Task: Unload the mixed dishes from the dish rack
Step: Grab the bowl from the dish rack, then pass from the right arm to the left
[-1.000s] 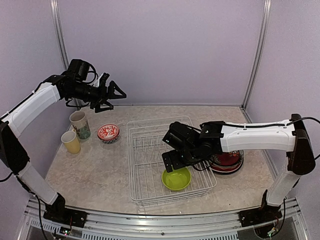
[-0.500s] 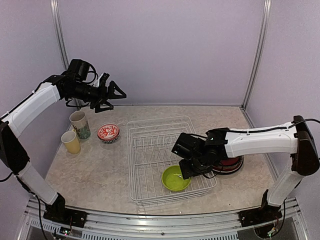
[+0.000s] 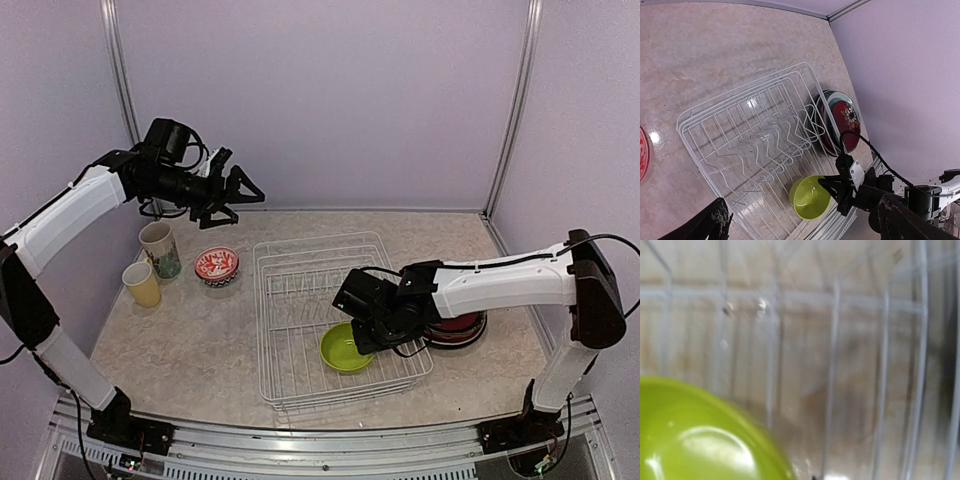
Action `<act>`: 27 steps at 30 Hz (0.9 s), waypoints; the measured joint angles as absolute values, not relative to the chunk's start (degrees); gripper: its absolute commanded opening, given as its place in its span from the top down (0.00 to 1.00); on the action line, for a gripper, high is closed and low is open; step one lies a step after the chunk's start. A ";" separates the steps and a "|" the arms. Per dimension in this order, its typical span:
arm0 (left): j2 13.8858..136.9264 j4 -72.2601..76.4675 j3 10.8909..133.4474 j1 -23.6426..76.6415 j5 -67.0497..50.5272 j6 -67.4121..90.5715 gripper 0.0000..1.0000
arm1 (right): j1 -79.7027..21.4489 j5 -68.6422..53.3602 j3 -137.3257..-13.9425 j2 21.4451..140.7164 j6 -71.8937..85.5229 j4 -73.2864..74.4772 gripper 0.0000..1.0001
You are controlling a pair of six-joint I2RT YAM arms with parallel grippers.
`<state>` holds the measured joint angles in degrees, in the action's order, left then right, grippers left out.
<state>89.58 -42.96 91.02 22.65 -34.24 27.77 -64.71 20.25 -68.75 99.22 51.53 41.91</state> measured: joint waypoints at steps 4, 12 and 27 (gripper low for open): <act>89.86 -42.98 91.05 25.82 -34.30 27.75 0.02 | -64.64 22.50 -70.24 98.67 51.68 41.19 1.00; 92.51 -43.07 91.05 31.64 -34.26 27.57 0.04 | -64.62 29.36 -70.94 92.18 50.06 40.32 1.00; 97.17 -46.09 92.47 43.35 -27.97 24.34 0.18 | -62.46 34.13 -74.59 86.98 41.60 30.06 1.00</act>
